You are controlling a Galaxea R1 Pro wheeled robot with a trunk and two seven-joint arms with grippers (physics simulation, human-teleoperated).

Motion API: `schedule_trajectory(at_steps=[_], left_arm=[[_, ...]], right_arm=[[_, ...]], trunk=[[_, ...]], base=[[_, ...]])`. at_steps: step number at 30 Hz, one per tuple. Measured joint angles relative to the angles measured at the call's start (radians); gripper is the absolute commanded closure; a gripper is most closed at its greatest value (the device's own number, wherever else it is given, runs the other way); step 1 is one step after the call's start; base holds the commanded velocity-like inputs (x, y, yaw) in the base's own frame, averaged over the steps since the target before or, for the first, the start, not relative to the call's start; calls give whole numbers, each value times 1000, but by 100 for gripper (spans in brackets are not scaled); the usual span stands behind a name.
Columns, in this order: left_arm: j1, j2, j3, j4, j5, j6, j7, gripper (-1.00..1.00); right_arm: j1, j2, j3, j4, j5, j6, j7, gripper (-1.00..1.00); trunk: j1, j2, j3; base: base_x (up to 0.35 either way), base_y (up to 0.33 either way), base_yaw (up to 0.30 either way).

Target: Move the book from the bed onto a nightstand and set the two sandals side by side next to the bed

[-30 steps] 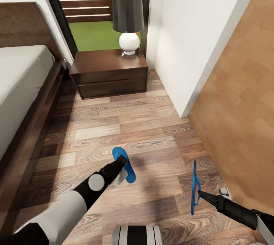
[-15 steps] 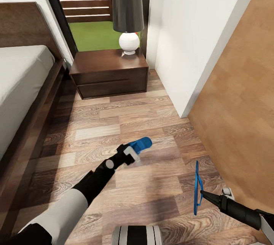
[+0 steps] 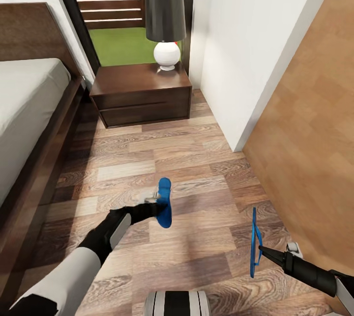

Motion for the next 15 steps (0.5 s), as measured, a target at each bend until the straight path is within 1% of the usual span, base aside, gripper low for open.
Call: schedule_trajectory(at_steps=[2,3,4,5,7,8,11,15], left_arm=[[2,14,6,8,90,13,-29,100],[2,33,11,25,128,19,-41,100],[2,45,12,33,149,21,-46,100],[2,52,13,36,158,23,-48,100],[3,75,14,43,173,24,-53,100],[3,80,13,45,177,25,-54,100],[3,87,12,47,183,25,-56,100],[3,89,14,48,186,26,-56,100]], right_arm=[[0,0,0,0,0,0,0,100],[0,0,0,0,0,0,0,100],[0,0,0,0,0,0,0,100],[0,0,0,-1,0,0,0,100],[0,0,0,-1,0,0,0,100],[0,0,0,-1,0,0,0,100],[0,0,0,-2,1,0,0,100],[0,0,0,-2,1,0,-1,100]], trunk=[[0,0,0],[0,0,0],[0,0,0],[0,0,0],[0,0,0],[0,0,0],[0,0,0],[-2,1,15]], base=[[0,0,0],[0,0,0],[0,0,0],[0,0,0],[0,0,0],[0,0,0],[0,0,0],[0,0,0]])
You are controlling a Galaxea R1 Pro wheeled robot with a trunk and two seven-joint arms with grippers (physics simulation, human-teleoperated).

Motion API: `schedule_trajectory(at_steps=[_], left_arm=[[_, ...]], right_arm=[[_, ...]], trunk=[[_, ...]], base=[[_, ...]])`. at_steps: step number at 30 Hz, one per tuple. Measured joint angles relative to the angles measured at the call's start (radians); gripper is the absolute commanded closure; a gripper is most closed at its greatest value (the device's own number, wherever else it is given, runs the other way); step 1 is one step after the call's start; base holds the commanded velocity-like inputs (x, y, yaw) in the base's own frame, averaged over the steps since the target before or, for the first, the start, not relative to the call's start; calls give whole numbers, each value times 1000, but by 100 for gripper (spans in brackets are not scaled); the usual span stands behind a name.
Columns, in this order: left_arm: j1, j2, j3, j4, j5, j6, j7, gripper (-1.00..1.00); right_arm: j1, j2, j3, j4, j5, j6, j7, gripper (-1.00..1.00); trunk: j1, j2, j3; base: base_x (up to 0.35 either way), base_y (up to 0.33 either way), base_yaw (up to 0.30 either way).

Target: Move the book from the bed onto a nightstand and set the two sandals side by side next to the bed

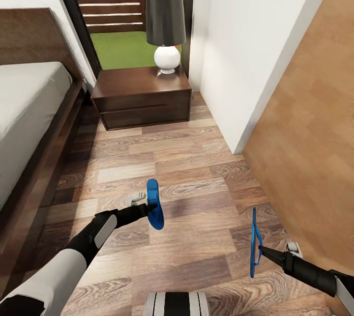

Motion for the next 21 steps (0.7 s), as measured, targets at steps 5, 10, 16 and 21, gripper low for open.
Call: schedule_trajectory(at_steps=[5,10,16,21], left_arm=[[0,0,0,-1,0,0,0,100],[0,0,0,-2,0,0,0,100],[0,-1,-1,-1,0,0,0,100],[0,-1,-1,-1,1,0,0,100]], right_arm=[[0,1,0,0,0,0,-1,100],[0,1,0,0,0,0,-1,100],[0,2,0,0,1,0,-1,100],[0,2,0,0,1,0,-1,100]], trunk=[[-2,1,19],[-4,2,39],[-7,4,62],[-9,5,81]], base=[[0,0,0],[0,0,0],[0,0,0],[0,0,0]])
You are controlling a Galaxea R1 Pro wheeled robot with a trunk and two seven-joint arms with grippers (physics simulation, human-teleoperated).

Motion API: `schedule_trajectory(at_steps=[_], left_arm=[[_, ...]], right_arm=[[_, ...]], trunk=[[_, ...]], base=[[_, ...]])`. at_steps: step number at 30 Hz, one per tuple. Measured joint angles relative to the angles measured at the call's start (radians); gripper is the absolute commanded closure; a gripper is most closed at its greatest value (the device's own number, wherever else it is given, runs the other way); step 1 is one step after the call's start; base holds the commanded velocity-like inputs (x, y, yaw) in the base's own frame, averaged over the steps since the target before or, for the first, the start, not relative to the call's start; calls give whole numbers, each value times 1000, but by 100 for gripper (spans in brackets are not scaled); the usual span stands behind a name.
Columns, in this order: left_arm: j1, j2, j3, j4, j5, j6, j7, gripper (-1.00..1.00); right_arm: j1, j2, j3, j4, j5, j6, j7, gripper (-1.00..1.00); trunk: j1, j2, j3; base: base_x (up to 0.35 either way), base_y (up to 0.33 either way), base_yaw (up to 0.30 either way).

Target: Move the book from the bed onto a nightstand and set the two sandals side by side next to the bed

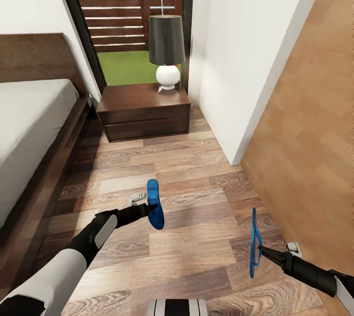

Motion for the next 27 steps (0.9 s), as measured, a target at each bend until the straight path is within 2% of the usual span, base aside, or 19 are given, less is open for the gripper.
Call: schedule_trajectory(at_steps=[27], left_arm=[[0,-2,-3,6,1,0,0,100]], right_arm=[[0,8,2,-3,0,-3,-2,100]], trunk=[[-12,6,104]], base=[[0,0,0]])
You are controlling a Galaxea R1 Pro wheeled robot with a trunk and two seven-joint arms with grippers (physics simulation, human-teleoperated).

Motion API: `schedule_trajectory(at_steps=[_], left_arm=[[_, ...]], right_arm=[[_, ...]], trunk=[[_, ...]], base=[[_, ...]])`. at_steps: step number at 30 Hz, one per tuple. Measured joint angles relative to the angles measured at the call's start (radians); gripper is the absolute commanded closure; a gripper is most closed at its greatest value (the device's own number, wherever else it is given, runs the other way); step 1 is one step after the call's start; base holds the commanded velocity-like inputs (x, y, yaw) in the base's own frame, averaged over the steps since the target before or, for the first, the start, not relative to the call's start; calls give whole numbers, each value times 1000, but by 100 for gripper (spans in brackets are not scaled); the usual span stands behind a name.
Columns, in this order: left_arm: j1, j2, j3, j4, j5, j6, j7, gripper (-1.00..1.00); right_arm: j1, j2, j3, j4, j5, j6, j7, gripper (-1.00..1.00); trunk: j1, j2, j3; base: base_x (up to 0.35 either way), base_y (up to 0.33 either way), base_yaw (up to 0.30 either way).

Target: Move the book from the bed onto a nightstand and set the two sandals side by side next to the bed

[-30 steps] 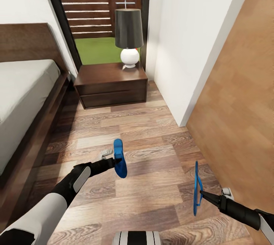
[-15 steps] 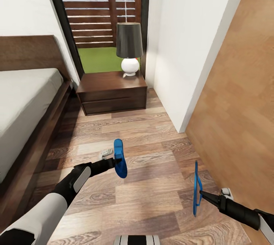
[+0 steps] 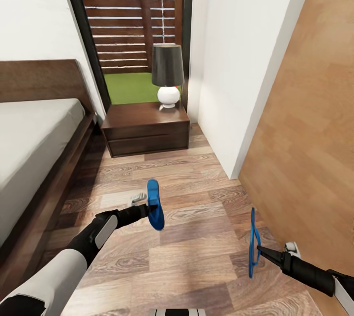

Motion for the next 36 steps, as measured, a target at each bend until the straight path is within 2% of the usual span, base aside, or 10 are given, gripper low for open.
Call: schedule_trajectory(at_steps=[14,17,22,25,28,31,32,33,34,36], left_arm=[[0,-22,-1,2,-1,1,0,100],[0,-36,-2,13,-2,1,1,100],[0,-48,-3,114,-8,-2,4,100],[0,-50,-15,204,-11,-6,4,100],[0,-50,-43,287,-12,-13,4,100],[5,-48,-81,357,-14,-41,-4,100],[27,-47,-92,394,-14,-81,-34,100],[46,-47,-100,413,-19,-111,-57,100],[55,-47,-94,420,-16,-127,-69,100],[87,-45,-105,442,-19,-198,-103,100]], right_arm=[[0,1,1,4,5,-6,-7,100],[0,3,3,9,7,-10,-10,100],[0,33,5,24,9,-16,-12,100],[0,56,6,59,11,-32,-12,100],[0,67,8,125,12,-76,-13,100],[1,71,13,228,12,-170,-13,100],[1,72,12,292,16,-239,-13,100],[1,72,12,326,15,-274,-13,100],[0,72,8,341,14,-290,-13,100],[0,73,17,390,9,-345,-14,100]], trunk=[[-6,3,54],[-8,4,66],[-10,5,85],[-11,6,97],[-13,7,108],[-14,7,120],[-14,8,124],[-15,8,127],[-15,8,131],[-16,8,139]], base=[[0,0,0],[0,0,0],[0,0,0],[0,0,0],[0,0,0],[0,0,0],[0,0,0],[0,0,0],[0,0,0],[0,0,0]])
